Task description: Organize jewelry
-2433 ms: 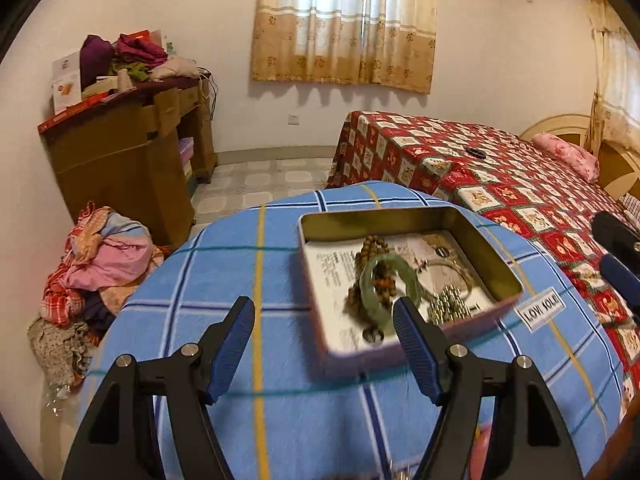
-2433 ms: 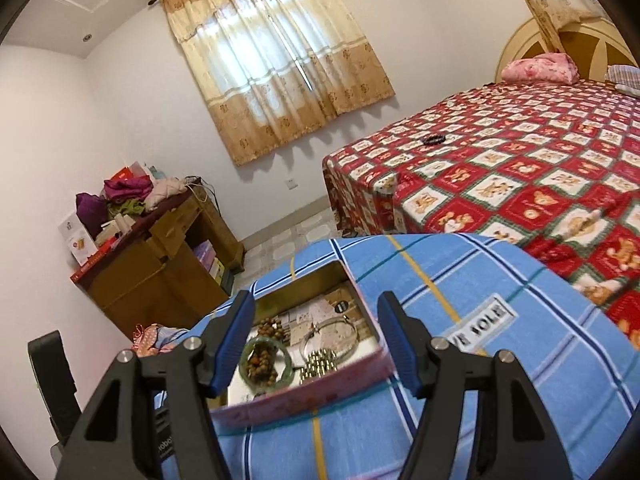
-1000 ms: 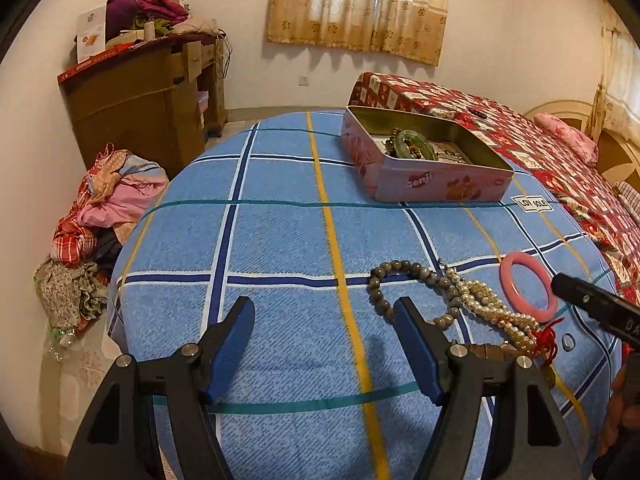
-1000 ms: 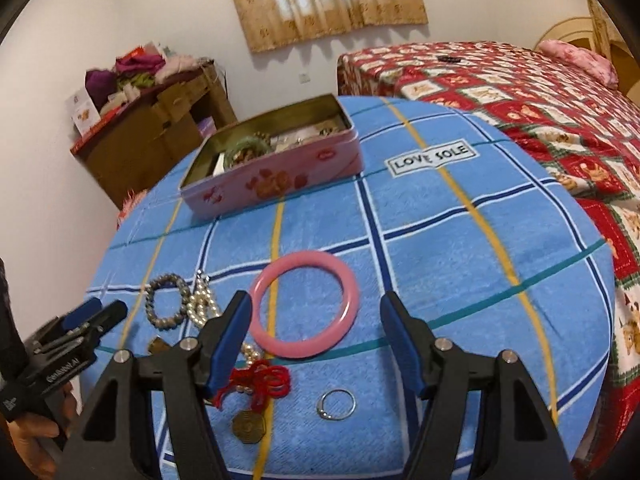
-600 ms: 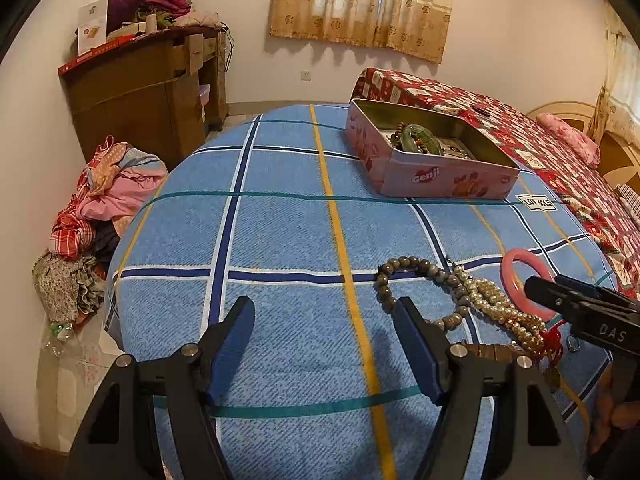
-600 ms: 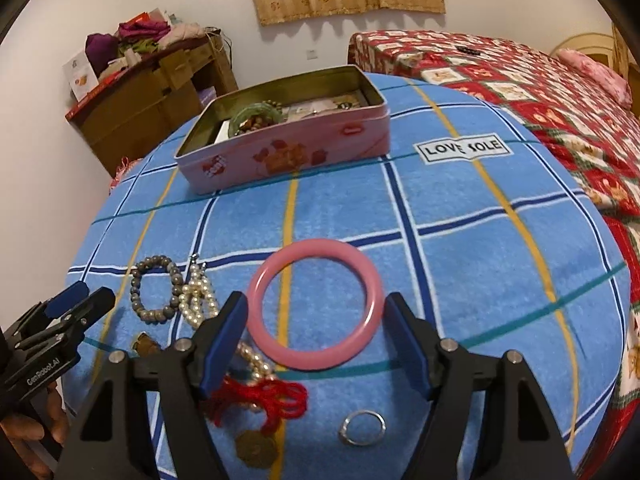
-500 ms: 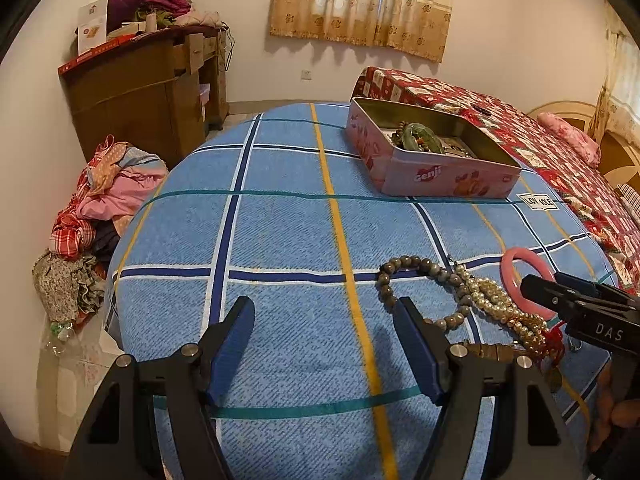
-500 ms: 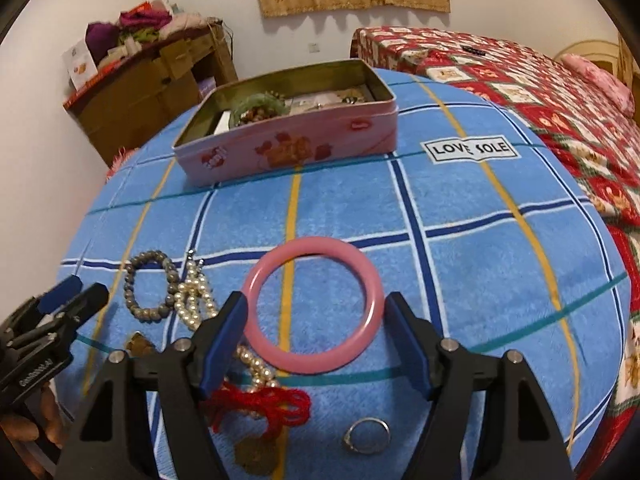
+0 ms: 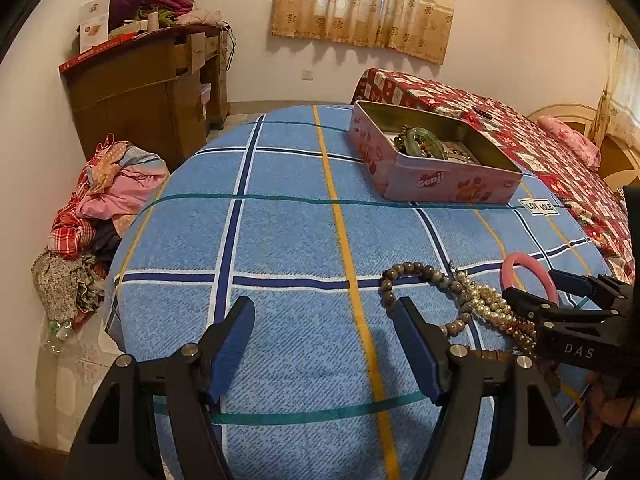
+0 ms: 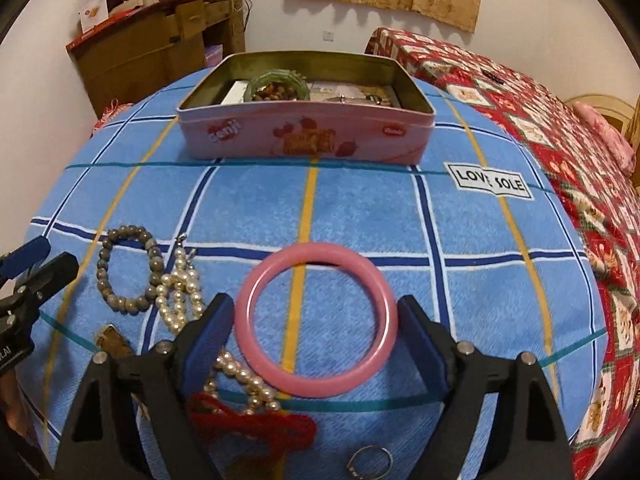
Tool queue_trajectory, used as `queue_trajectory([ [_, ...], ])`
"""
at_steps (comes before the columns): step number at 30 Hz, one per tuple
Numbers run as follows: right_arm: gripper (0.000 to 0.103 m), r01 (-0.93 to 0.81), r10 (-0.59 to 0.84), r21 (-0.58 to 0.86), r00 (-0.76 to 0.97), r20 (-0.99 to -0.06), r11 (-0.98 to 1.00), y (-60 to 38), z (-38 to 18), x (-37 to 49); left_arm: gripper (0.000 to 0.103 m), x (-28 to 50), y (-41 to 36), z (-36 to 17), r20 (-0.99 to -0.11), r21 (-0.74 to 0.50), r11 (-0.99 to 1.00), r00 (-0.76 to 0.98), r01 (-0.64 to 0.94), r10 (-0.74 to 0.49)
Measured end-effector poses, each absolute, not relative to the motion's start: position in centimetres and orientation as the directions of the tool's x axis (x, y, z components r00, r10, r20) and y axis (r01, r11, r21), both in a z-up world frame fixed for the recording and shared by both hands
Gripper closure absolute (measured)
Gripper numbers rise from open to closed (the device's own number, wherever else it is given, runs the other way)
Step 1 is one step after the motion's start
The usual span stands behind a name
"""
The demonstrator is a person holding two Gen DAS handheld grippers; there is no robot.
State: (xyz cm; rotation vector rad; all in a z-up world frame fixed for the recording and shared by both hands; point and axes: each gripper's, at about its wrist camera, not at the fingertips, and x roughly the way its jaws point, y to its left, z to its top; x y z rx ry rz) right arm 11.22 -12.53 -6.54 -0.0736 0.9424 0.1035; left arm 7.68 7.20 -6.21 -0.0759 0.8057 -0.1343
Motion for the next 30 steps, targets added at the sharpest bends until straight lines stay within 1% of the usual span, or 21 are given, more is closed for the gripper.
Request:
queue_trajectory([
  [3,0.020,-0.118,0.052,-0.022,0.586,-0.808,0.993,-12.8,-6.5,10.9,0.031,7.8,7.1,-6.0,-0.714,-0.114,0.987,0.682,0.113,-0.161],
  [5,0.020,-0.090,0.061,0.009,0.601,-0.797,0.996,-13.6,-6.3,10.8,0.031,7.9,6.9,-5.8,-0.711,-0.119,0.984,0.681,0.131,-0.176],
  [6,0.020,-0.078,0.075,0.035,0.614,-0.785,0.996,-14.0,-6.0,10.6,0.031,8.0,6.7,-5.8,-0.709,-0.129,0.981,0.678,0.145,-0.193],
  [8,0.020,-0.034,0.107,0.115,0.677,-0.728,0.993,-15.8,-5.0,9.9,0.031,8.5,6.2,-5.7,-0.707,-0.151,0.974,0.670,0.171,-0.227],
  [10,0.020,-0.009,0.113,0.152,0.709,-0.696,0.988,-16.6,-4.6,9.4,0.031,9.3,5.4,-6.1,-0.718,-0.168,0.966,0.647,0.199,-0.258],
  [13,0.020,-0.001,0.133,0.190,0.721,-0.681,0.982,-17.0,-4.6,9.0,0.031,10.6,4.2,-6.8,-0.762,-0.116,0.975,0.613,0.188,-0.209],
  [16,0.020,-0.001,0.133,0.190,0.719,-0.682,0.982,-16.6,-4.5,9.1,0.033,10.9,3.0,-6.8,-0.778,-0.048,0.977,0.606,0.206,-0.166],
  [18,0.020,-0.007,0.139,0.191,0.715,-0.685,0.982,-16.5,-4.5,9.3,0.044,10.9,2.4,-6.9,-0.783,-0.006,0.975,0.605,0.222,-0.142],
  [19,0.020,-0.009,0.143,0.196,0.714,-0.685,0.981,-16.6,-4.5,9.3,0.056,10.8,2.3,-6.8,-0.781,-0.011,0.971,0.605,0.237,-0.156],
  [20,0.020,-0.010,0.147,0.200,0.713,-0.686,0.980,-16.7,-4.5,9.3,0.063,10.8,2.1,-6.8,-0.781,-0.004,0.968,0.604,0.250,-0.159],
  [21,0.020,-0.008,0.148,0.203,0.712,-0.686,0.979,-16.8,-4.6,9.3,0.067,10.8,1.9,-6.7,-0.783,-0.001,0.964,0.600,0.266,-0.167],
  [23,0.020,-0.004,0.151,0.211,0.712,-0.686,0.977,-17.0,-4.7,9.1,0.084,10.8,1.7,-6.7,-0.785,0.001,0.958,0.594,0.287,-0.177],
  [25,0.020,0.004,0.150,0.218,0.714,-0.684,0.976,-17.3,-4.7,9.1,0.095,10.7,1.7,-6.7,-0.784,-0.012,0.954,0.589,0.301,-0.195],
  [30,0.020,0.015,0.154,0.237,0.719,-0.678,0.971,-17.7,-4.7,9.1,0.095,10.3,2.1,-6.4,-0.765,-0.055,0.954,0.602,0.295,-0.230],
])
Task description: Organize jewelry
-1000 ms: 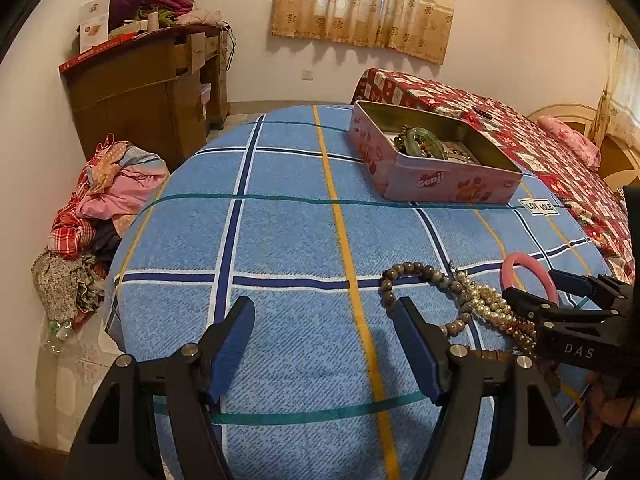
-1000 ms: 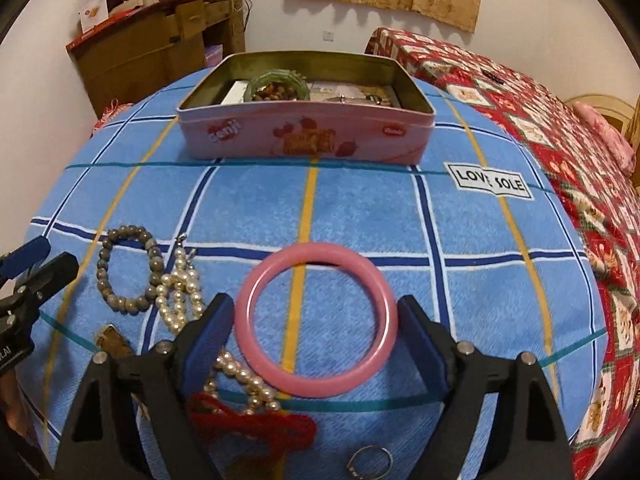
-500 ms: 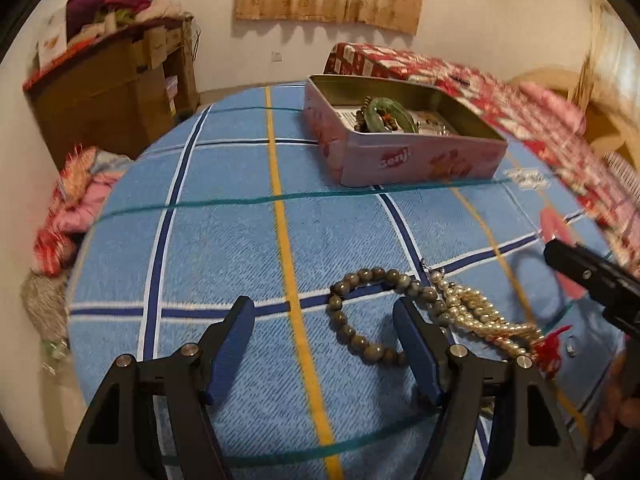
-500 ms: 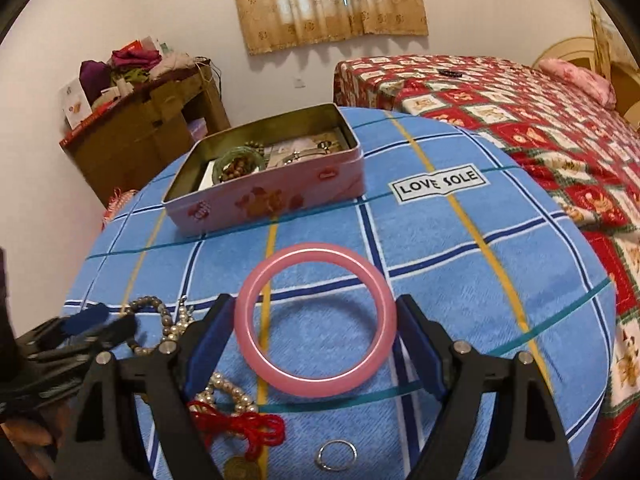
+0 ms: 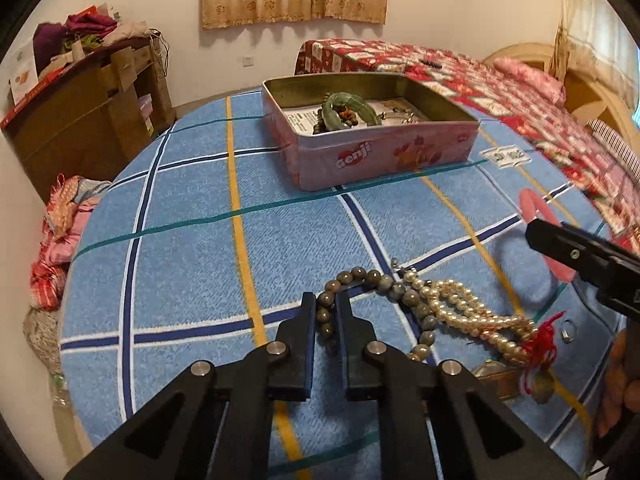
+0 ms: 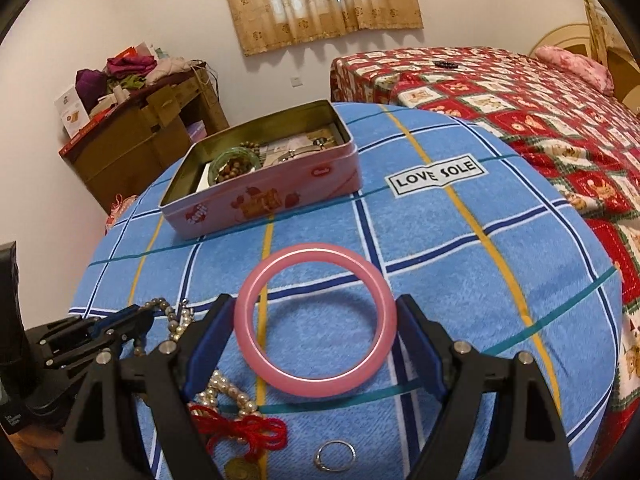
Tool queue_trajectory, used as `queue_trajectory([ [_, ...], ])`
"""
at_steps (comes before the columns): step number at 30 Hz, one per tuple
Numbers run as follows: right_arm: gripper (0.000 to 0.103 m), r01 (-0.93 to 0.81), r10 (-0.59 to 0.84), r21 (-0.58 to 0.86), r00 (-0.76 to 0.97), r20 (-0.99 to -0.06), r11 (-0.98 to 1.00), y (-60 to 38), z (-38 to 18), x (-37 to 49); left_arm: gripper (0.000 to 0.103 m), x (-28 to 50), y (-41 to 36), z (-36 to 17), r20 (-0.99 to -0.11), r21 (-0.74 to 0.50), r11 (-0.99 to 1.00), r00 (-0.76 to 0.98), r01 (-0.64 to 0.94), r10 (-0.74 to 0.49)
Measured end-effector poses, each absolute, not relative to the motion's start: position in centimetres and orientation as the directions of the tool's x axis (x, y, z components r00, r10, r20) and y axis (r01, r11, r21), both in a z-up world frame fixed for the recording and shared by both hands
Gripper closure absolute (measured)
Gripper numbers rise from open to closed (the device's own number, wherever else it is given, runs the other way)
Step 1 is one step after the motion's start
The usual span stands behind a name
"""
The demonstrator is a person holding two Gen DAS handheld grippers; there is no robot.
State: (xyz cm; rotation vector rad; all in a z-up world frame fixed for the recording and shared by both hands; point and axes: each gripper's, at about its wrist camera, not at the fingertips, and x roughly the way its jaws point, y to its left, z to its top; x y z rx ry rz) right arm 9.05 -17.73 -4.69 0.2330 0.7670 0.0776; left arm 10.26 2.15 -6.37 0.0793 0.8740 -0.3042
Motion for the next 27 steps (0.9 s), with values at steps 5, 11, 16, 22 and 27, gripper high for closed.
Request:
queue_trajectory([
  [5,0.020,0.021,0.152,0.248,0.738,-0.658,0.969,-17.9,-4.4,8.7,0.095,9.0,3.2,-4.1,-0.679,-0.124,0.953,0.677,0.276,-0.284],
  [11,0.020,0.026,0.141,0.252,0.773,-0.619,0.967,-18.1,-3.7,8.0,0.095,8.3,3.5,-1.6,-0.591,-0.150,0.944,0.738,0.294,-0.324],
  [16,0.020,0.026,0.134,0.251,0.790,-0.598,0.968,-18.1,-3.3,7.8,0.095,8.3,3.1,-0.4,-0.561,-0.158,0.936,0.752,0.313,-0.346],
  [22,0.020,0.025,0.126,0.258,0.824,-0.552,0.966,-18.5,-2.2,7.7,0.095,8.5,2.6,1.1,-0.516,-0.173,0.921,0.764,0.349,-0.387],
  [27,0.020,0.018,0.124,0.268,0.854,-0.506,0.963,-19.1,-0.4,8.4,0.095,9.9,1.7,1.7,-0.500,-0.170,0.918,0.771,0.359,-0.394],
])
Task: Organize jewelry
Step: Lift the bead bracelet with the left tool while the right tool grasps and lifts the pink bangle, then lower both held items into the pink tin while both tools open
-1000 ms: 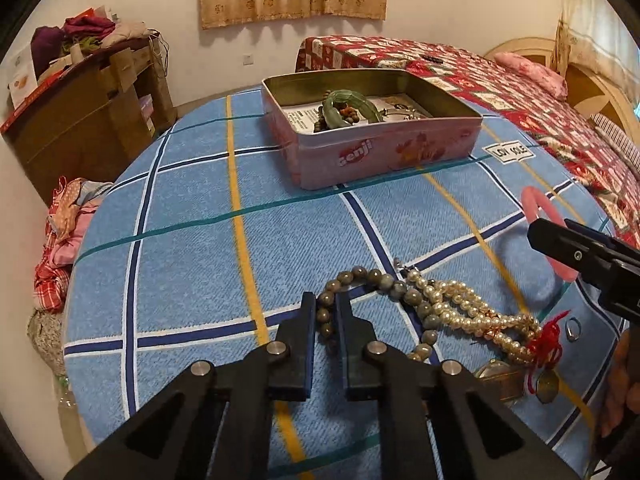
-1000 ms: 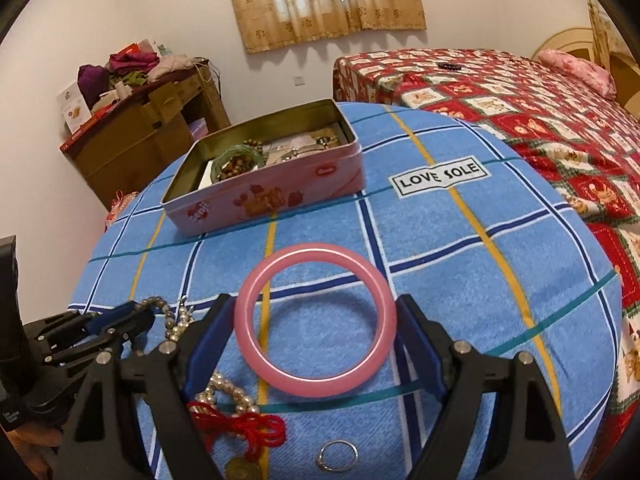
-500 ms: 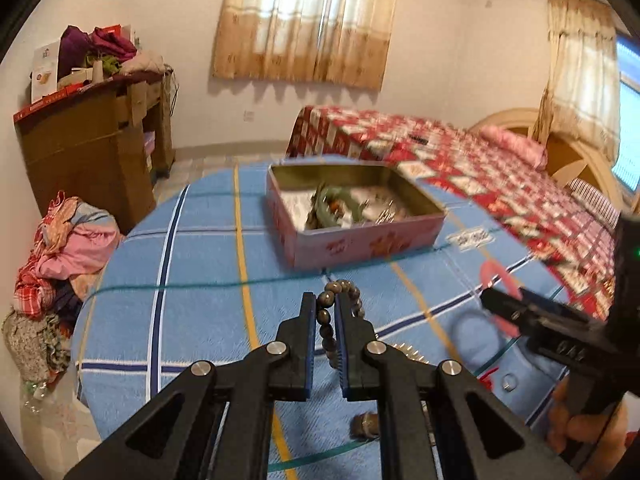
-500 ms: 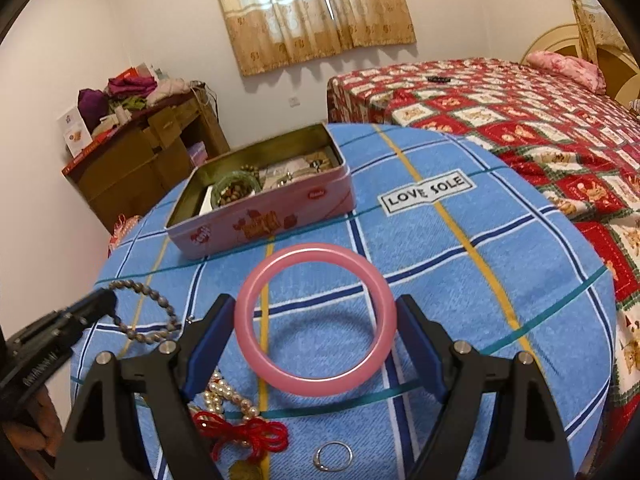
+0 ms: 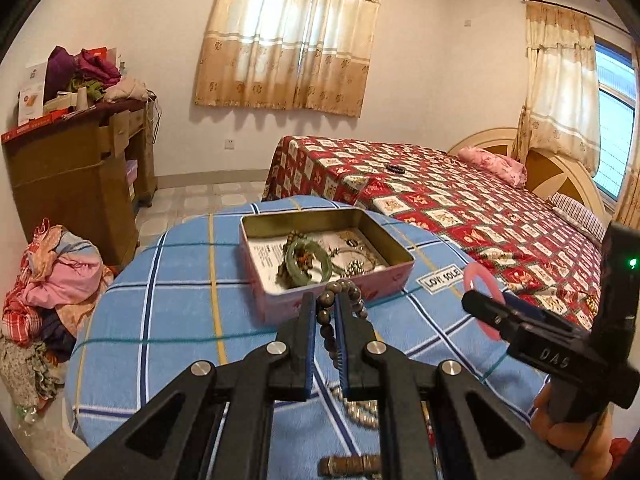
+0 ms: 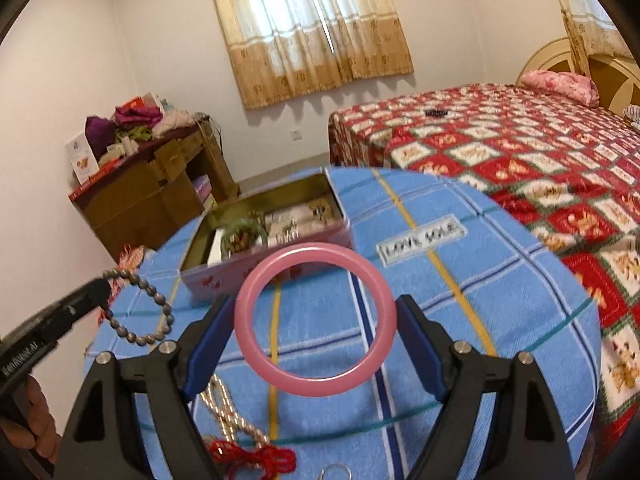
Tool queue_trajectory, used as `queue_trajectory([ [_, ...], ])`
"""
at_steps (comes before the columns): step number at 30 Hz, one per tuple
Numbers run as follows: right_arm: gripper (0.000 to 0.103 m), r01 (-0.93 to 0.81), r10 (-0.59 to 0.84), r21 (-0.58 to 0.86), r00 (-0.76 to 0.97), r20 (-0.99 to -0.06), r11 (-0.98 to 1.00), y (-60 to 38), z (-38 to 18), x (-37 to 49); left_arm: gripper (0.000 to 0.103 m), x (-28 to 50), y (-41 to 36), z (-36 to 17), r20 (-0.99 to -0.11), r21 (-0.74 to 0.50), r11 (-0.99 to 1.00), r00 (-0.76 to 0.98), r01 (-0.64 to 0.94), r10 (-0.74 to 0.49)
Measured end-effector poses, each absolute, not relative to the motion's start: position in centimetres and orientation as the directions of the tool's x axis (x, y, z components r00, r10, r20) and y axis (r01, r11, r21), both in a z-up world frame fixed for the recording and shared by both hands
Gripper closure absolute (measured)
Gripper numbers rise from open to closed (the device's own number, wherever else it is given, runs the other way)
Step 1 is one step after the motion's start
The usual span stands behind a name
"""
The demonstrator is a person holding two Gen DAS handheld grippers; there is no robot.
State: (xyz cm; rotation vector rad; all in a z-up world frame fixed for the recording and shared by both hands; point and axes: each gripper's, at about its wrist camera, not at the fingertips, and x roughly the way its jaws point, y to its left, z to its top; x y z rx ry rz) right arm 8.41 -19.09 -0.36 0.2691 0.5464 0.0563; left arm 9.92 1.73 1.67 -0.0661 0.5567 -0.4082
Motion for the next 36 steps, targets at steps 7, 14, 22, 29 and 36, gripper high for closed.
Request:
queue_trajectory([
  [7,0.020,0.006,0.113,0.247,0.878,-0.465,0.969,-18.9,1.5,10.9,0.095,12.3,1.0,2.0,-0.484,-0.209,0.909,0.769,0.361,-0.418],
  [14,0.020,-0.001,0.109,0.241,0.894,-0.434,0.970,-18.3,2.1,13.5,0.095,15.7,0.7,2.2,-0.452,-0.233,0.905,0.784,0.356,-0.425],
  [22,0.020,0.031,0.094,0.269,0.892,-0.441,0.963,-17.5,1.9,17.7,0.095,20.4,-0.9,0.2,-0.483,-0.244,0.910,0.771,0.336,-0.415],
  [29,0.020,0.062,0.101,0.319,0.878,-0.468,0.946,-17.4,0.7,20.5,0.095,22.9,-1.1,-1.5,-0.518,-0.257,0.914,0.754,0.314,-0.404],
  [36,0.020,0.073,0.083,0.286,0.864,-0.497,0.956,-17.1,-0.1,21.7,0.095,24.4,-1.2,-2.1,-0.556,-0.243,0.925,0.739,0.292,-0.380],
])
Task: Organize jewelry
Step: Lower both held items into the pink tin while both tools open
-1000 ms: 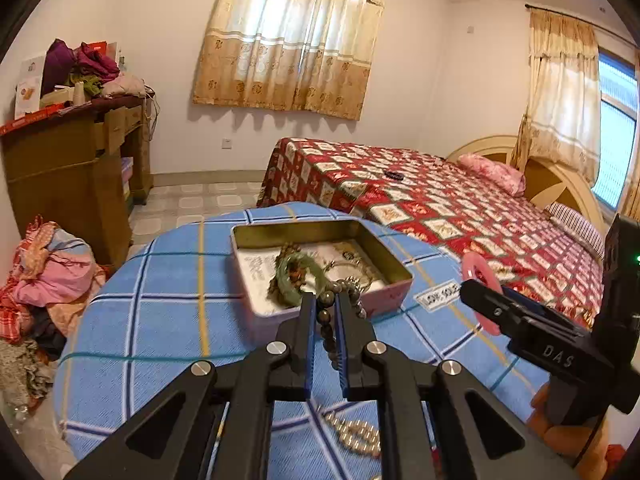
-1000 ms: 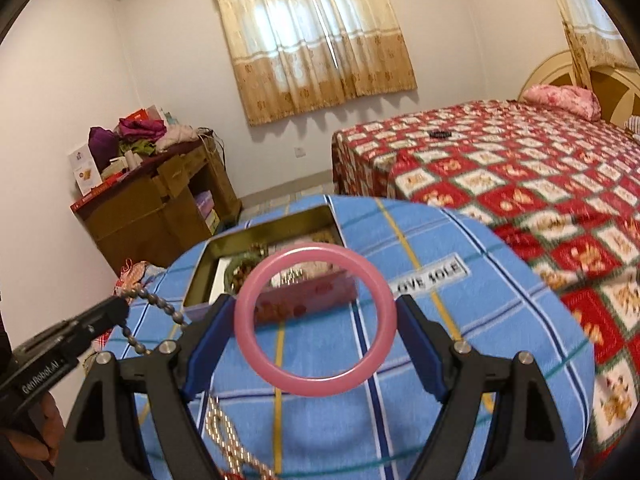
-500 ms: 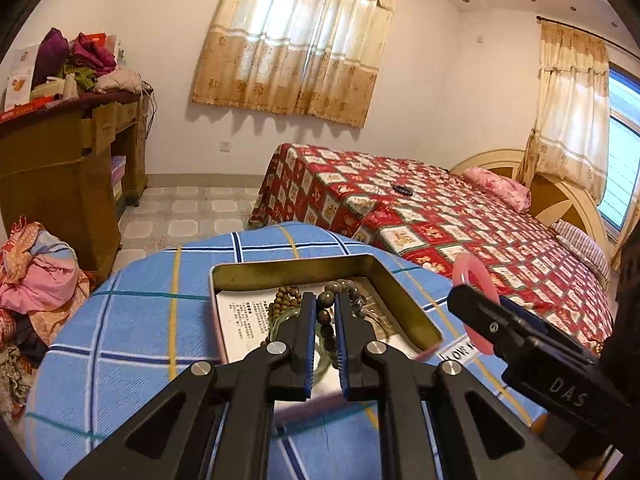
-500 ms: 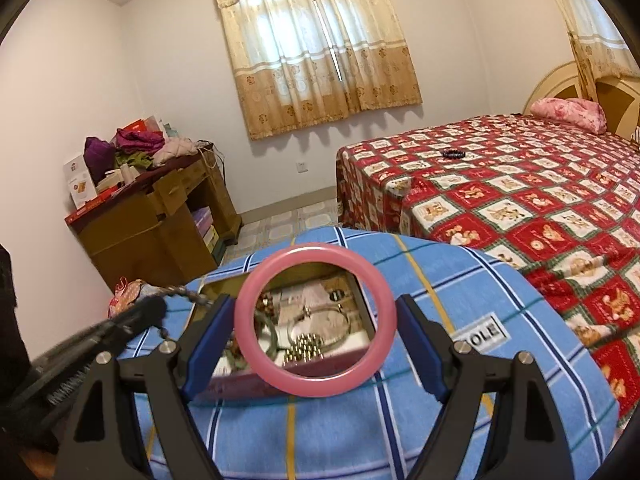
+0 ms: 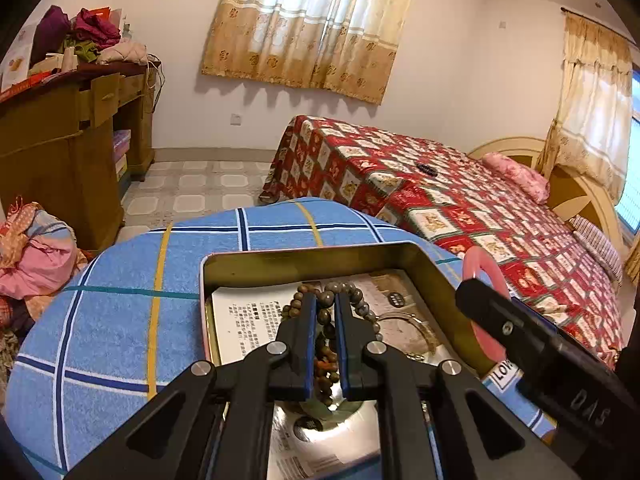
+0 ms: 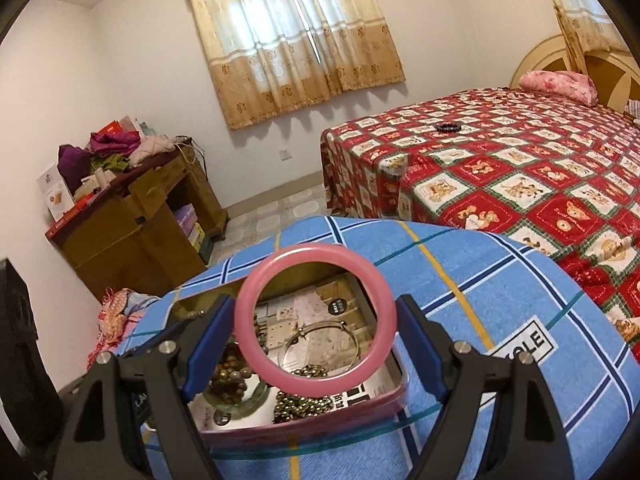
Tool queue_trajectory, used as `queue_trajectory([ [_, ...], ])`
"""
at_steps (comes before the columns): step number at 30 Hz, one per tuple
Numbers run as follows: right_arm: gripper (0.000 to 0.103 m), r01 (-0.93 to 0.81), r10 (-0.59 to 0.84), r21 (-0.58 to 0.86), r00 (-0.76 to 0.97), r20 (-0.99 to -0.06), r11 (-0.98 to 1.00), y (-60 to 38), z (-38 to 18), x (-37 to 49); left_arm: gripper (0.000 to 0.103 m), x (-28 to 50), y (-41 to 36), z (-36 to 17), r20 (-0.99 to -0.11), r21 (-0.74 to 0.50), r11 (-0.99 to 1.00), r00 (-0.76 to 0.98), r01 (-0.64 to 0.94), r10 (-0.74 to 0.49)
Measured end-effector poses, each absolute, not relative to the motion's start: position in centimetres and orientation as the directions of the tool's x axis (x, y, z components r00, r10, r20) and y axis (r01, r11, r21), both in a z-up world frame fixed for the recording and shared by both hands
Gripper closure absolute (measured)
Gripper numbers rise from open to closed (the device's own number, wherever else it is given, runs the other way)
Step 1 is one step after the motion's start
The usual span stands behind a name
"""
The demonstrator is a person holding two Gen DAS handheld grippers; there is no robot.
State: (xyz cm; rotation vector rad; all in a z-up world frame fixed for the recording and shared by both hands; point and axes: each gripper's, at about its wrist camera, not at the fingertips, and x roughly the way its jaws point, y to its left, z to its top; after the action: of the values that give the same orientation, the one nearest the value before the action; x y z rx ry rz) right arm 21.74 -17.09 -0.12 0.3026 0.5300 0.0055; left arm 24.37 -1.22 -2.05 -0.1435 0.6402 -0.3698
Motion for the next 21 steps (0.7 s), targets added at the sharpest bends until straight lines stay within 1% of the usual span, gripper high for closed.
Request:
queue_trajectory([
  [10,0.020,0.051,0.072,0.209,0.838,-0.541,0.977,-15.9,-1.2,22.7,0.095,25.2,-0.8,-3.1,-0.600,-0.194,0.950,0.737,0.246,-0.313],
  [21,0.019,0.035,0.101,0.224,0.816,-0.569,0.974,-15.7,-2.1,23.2,0.095,25.3,-1.1,-3.4,-0.604,-0.137,0.965,0.754,0.223,-0.260],
])
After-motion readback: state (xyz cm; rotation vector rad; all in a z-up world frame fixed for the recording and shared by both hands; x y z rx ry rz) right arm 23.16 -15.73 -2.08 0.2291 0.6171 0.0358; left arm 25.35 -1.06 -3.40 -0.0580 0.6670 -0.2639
